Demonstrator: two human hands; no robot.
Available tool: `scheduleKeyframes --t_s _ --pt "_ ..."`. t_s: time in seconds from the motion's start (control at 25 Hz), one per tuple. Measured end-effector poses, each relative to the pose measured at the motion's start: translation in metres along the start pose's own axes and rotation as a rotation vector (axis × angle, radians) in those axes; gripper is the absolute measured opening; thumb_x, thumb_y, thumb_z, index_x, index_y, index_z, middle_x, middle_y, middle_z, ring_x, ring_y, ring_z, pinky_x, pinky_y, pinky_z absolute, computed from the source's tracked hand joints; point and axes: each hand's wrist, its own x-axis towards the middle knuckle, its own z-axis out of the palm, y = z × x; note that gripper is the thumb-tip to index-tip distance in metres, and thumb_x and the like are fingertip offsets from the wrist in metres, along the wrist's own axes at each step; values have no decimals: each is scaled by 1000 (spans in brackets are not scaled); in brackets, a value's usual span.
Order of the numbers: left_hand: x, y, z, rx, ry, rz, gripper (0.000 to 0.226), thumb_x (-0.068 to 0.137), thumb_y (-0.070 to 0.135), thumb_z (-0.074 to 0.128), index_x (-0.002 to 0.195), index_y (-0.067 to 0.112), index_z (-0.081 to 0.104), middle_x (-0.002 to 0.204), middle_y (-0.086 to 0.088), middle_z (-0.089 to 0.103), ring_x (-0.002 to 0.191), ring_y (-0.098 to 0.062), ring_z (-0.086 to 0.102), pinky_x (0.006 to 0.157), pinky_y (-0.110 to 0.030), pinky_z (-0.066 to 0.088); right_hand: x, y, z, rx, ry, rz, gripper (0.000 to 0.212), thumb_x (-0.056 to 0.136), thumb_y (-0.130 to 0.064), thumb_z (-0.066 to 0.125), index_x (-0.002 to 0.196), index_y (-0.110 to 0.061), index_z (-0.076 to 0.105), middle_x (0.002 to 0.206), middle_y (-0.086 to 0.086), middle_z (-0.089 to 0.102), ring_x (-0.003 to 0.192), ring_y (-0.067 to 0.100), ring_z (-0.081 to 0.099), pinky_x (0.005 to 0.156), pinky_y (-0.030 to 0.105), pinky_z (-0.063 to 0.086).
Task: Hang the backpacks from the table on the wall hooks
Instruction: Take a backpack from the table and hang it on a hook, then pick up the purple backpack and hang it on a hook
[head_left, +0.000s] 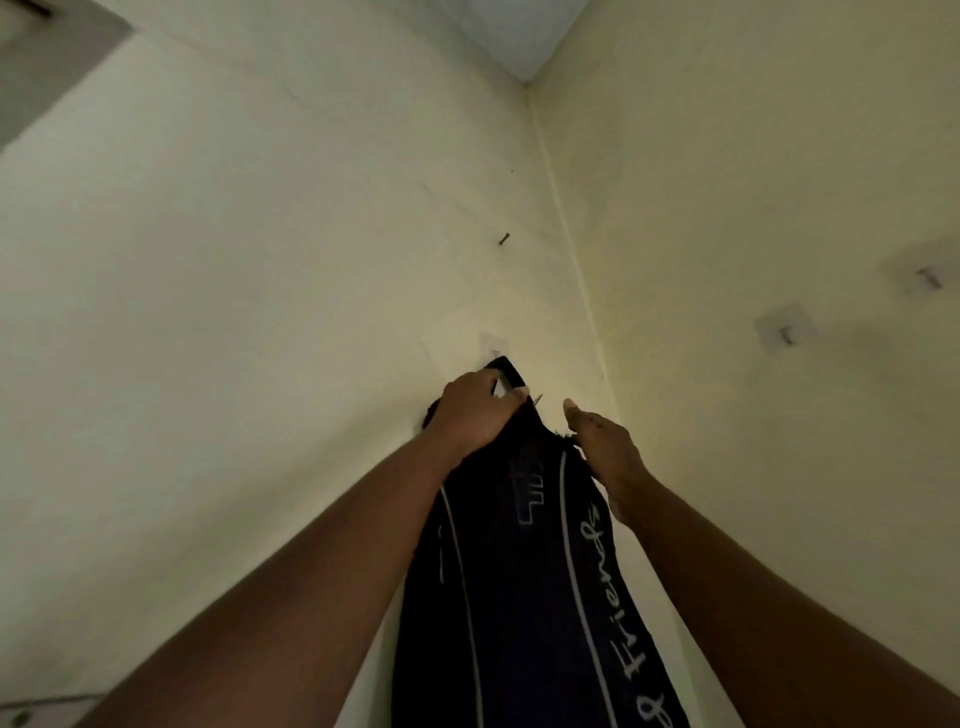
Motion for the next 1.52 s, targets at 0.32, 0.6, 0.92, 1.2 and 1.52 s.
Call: scheduleKeyframes --t_s 0.32,0.6,0.92,1.2,1.52 --pt "-151 26 -43 -722 -75 -285 34 97 40 36 115 22 59 104 11 55 95 -4 51 77 -19 35 -156 -60 -32 16 120 233 55 92 -51 42 128 -12 52 132 9 55 113 23 52 104 41 41" --pt "-266 40 -24 -992 -302 -570 53 95 44 38 140 16 42 147 -6 43 135 -23 39 111 -35 30 -308 -66 -87 17 154 417 59 91 -50 43 137 -12 42 141 6 46 128 22 44 100 36 36" --pt "-419 83 -8 -1059 -437 -797 51 95 40 41 137 11 47 144 -10 46 134 -24 41 101 -28 31 -472 -54 -144 -63 269 679 56 89 -54 44 129 -14 50 141 9 48 131 24 43 110 42 32" --pt "-617 127 -38 -1082 -712 -1051 52 95 42 38 140 15 40 147 -6 42 138 -22 36 108 -34 23 -672 -88 -192 -206 384 1014 56 89 -54 44 121 -10 57 142 19 43 134 35 36 113 53 27" --pt "-774 155 15 -1008 -1054 -1215 51 97 41 32 138 13 41 148 -8 41 139 -23 34 110 -34 21 -816 -26 -242 -255 565 1265 41 87 -54 47 115 -26 58 117 4 60 111 19 55 92 32 38"
